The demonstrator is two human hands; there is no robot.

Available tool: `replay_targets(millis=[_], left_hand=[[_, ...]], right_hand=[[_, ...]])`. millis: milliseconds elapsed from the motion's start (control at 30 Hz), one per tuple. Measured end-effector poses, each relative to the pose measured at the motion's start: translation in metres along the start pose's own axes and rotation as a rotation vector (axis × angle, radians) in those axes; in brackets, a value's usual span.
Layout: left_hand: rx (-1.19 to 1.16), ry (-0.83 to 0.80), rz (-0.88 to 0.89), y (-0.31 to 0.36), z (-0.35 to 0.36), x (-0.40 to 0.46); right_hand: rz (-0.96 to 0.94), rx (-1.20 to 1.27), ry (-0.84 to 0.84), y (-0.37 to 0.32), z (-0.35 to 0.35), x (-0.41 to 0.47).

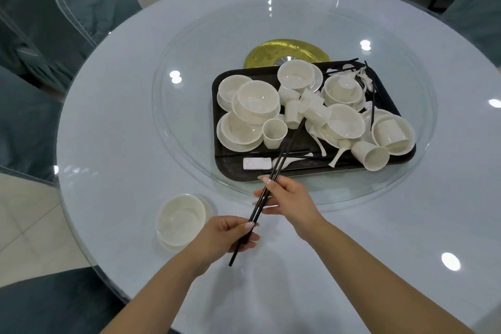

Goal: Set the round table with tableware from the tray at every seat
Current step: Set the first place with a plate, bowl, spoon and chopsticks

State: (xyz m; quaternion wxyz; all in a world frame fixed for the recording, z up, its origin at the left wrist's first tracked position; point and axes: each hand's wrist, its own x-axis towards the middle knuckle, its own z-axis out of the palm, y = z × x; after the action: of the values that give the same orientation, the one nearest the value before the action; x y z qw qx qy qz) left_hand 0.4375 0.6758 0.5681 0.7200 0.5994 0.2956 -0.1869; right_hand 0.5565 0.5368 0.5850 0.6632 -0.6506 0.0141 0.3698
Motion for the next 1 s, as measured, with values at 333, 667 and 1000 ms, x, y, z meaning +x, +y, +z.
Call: replay_targets(millis=[333,667,1000], left_hand=[[0.3,0.044,0.211,0.006,0.0,0.012],[0.519,0.145,0.284,-0.003,0.01,0.028],[0.493,0.16,0.273,-0.004,0.011,0.032]], right_hand=[[-0.064,-0.124,-0.074,0.008,0.005,-0.013],[-0.088,-0.281,-0.053,0.016,0.0,-0.016],[-0.124,-0.286,-0.013,0.016,-0.002,-0.011]])
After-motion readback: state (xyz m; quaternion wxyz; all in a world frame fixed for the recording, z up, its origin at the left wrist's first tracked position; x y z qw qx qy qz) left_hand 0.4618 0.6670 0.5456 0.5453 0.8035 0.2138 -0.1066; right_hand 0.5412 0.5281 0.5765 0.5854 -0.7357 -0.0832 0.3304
